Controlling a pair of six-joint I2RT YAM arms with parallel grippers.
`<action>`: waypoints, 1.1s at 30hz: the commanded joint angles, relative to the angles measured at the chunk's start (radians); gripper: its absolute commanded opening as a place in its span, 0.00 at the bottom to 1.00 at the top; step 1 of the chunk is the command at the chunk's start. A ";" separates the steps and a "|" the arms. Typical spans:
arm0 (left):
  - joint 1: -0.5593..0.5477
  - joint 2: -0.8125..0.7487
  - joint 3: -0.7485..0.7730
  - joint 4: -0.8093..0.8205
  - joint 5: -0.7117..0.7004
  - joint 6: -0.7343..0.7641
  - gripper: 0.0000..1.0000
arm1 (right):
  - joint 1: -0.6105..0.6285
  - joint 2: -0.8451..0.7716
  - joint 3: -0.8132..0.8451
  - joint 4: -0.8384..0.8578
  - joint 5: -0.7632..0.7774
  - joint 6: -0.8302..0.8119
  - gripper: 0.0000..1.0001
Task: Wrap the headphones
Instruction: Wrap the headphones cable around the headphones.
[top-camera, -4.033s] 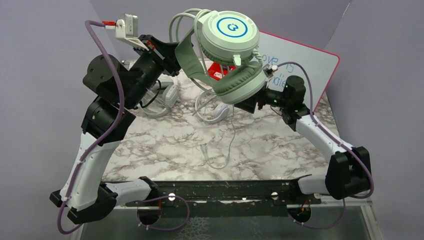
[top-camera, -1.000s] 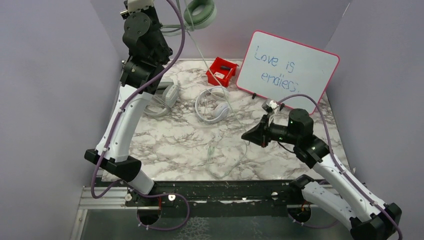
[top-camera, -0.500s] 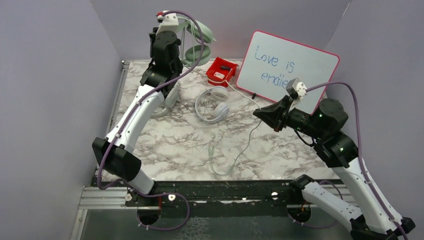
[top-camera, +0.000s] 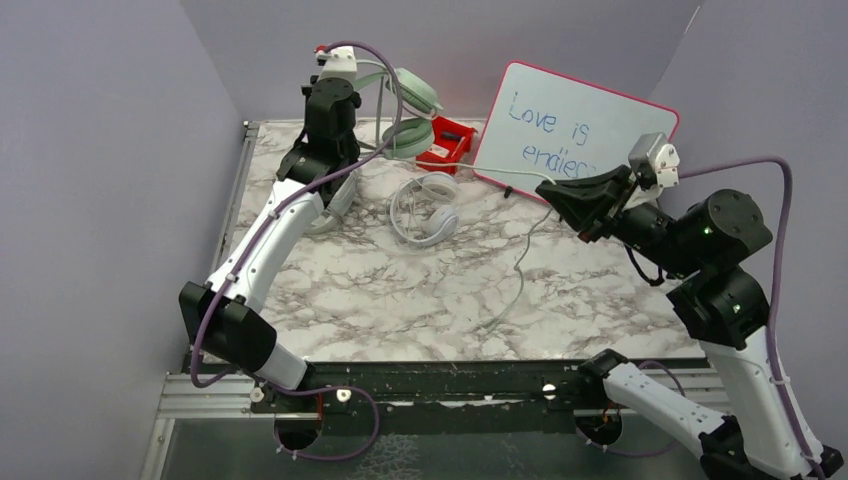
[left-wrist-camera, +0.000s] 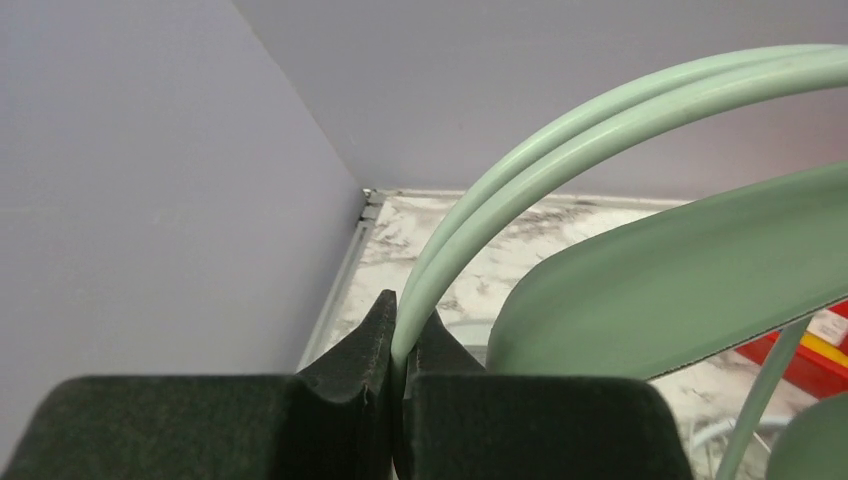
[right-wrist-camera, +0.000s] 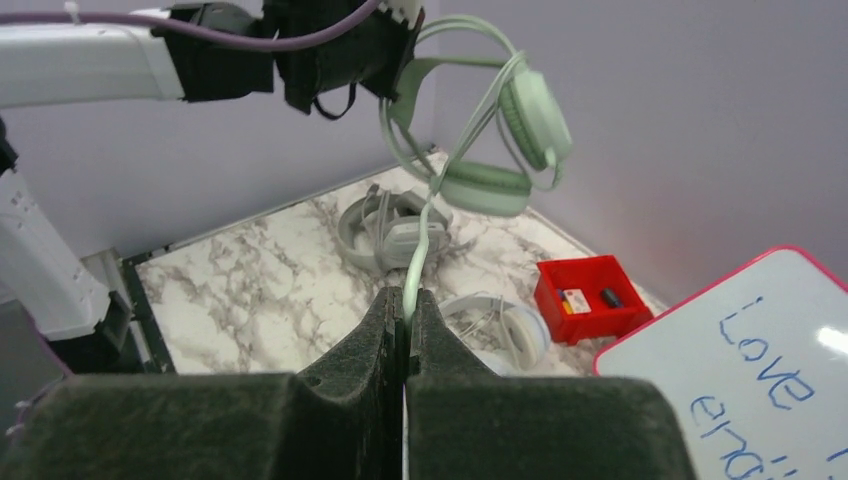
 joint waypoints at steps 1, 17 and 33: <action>-0.002 -0.074 -0.001 -0.087 0.151 -0.127 0.00 | 0.006 0.104 0.104 0.026 0.078 -0.088 0.01; -0.105 -0.243 -0.261 -0.310 0.431 -0.200 0.00 | 0.006 0.477 0.522 -0.012 0.151 -0.162 0.01; -0.234 -0.310 -0.327 -0.305 0.547 -0.179 0.00 | 0.006 0.622 0.668 0.014 0.058 -0.203 0.01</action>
